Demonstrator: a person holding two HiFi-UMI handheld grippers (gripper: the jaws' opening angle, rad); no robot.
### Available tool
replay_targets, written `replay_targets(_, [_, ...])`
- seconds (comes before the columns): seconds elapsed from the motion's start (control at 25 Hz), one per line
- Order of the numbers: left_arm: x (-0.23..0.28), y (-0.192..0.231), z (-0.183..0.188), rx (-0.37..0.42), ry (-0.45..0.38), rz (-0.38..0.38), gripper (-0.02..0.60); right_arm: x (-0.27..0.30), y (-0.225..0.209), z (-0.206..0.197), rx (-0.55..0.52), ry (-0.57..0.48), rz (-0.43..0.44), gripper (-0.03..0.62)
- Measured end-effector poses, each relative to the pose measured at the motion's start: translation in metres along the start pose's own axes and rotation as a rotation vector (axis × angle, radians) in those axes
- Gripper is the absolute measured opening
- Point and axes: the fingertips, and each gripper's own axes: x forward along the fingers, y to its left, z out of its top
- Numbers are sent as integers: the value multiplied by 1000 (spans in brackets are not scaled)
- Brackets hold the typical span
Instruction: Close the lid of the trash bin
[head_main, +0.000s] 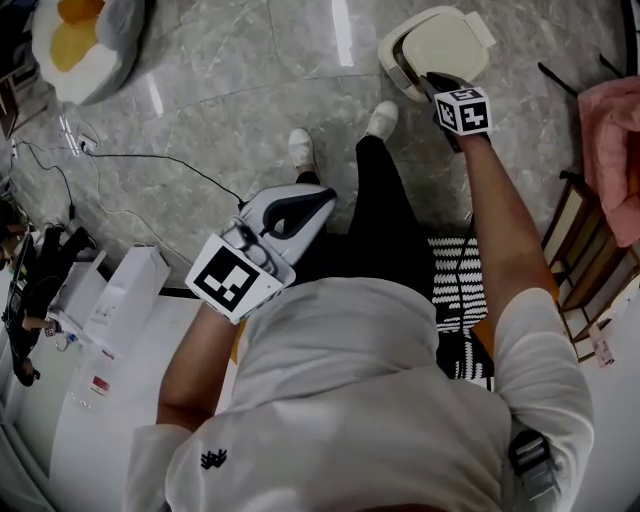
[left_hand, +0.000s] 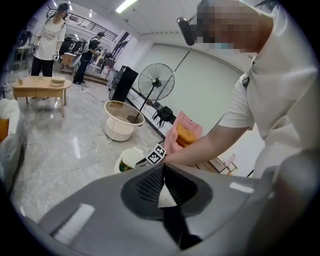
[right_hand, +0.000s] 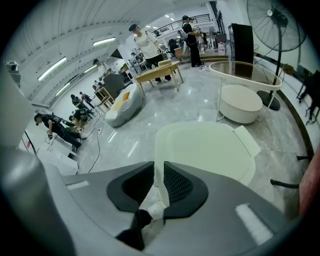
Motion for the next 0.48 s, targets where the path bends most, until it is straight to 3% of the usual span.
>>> replay_targets(0.48, [0, 8, -21, -28, 14, 6, 58, 36, 1, -21, -19, 42, -17, 46])
